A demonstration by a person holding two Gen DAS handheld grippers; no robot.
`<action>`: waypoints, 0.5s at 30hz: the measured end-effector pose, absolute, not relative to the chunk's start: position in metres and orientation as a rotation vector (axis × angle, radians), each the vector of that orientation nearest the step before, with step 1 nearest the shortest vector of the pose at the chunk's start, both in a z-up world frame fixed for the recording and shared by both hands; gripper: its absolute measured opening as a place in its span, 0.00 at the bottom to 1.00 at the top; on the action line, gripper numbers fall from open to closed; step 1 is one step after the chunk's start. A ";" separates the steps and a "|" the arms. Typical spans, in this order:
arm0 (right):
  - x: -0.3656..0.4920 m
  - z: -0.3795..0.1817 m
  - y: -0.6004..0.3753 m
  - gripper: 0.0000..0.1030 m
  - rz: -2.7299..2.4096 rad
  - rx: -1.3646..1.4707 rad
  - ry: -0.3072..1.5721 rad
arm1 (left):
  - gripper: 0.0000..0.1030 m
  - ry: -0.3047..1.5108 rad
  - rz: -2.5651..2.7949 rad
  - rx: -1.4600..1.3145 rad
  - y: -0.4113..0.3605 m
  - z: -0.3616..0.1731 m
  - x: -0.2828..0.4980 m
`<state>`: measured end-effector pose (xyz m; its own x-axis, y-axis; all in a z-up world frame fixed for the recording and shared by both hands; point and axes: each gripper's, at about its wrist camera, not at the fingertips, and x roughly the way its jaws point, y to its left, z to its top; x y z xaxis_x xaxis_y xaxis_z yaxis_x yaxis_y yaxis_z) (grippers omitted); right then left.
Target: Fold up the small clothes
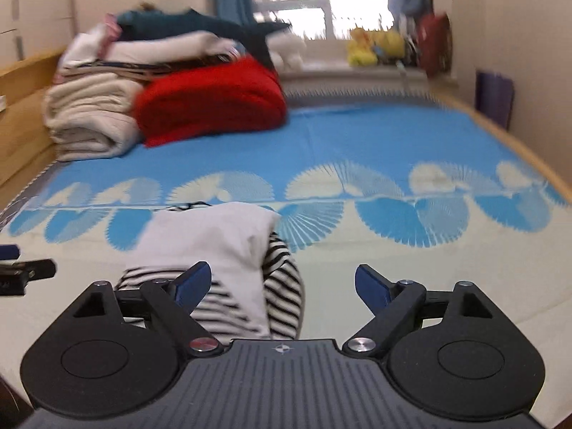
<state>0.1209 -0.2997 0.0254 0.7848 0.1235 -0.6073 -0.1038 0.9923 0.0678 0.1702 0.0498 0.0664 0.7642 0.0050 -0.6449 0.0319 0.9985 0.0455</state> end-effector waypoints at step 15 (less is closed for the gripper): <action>0.061 0.004 -0.270 0.84 0.148 0.001 0.718 | 0.90 0.747 -0.006 -0.033 0.006 0.026 0.096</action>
